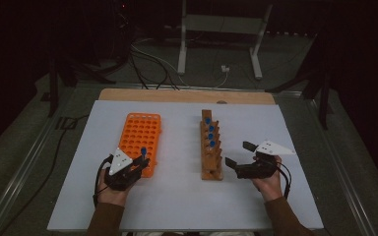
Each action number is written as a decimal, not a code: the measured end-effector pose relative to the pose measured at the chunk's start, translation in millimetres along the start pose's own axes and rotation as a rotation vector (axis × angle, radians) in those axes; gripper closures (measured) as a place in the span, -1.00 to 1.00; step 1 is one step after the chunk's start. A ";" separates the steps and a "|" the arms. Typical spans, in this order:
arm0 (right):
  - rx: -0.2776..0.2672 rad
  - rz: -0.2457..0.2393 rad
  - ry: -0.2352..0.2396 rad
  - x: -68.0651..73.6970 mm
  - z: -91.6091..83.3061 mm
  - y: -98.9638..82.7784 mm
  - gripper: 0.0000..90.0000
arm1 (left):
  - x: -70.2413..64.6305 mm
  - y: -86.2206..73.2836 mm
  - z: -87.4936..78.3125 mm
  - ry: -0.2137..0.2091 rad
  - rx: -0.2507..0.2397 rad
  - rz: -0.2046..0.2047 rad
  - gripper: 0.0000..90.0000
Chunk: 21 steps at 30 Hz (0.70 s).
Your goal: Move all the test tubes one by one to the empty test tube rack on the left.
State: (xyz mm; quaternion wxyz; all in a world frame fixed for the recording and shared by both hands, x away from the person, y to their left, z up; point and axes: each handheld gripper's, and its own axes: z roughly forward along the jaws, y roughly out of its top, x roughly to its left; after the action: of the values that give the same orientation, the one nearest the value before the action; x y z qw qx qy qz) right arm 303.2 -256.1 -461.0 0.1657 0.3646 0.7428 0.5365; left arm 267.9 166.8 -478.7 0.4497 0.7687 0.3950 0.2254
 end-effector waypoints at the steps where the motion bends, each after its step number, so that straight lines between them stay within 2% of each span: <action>1: 0.000 0.000 0.001 -0.1 -0.2 -0.1 -0.95 | -0.4 -0.9 0.9 0.000 0.009 0.001 0.73; 4: 0.005 -0.002 0.005 0.1 -0.3 -1.3 -0.95 | -1.4 -3.2 3.9 0.005 0.041 0.011 0.73; 21: 0.028 -0.023 0.014 5.8 3.4 -4.2 -0.95 | -4.4 -7.6 9.5 0.016 0.102 0.032 0.73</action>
State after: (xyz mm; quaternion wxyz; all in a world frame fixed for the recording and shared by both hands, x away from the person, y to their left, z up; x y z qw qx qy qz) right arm 300.0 -250.3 -465.3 0.1615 0.3547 0.7555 0.5266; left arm 268.9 160.6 -489.9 0.4032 0.7950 0.3972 0.2183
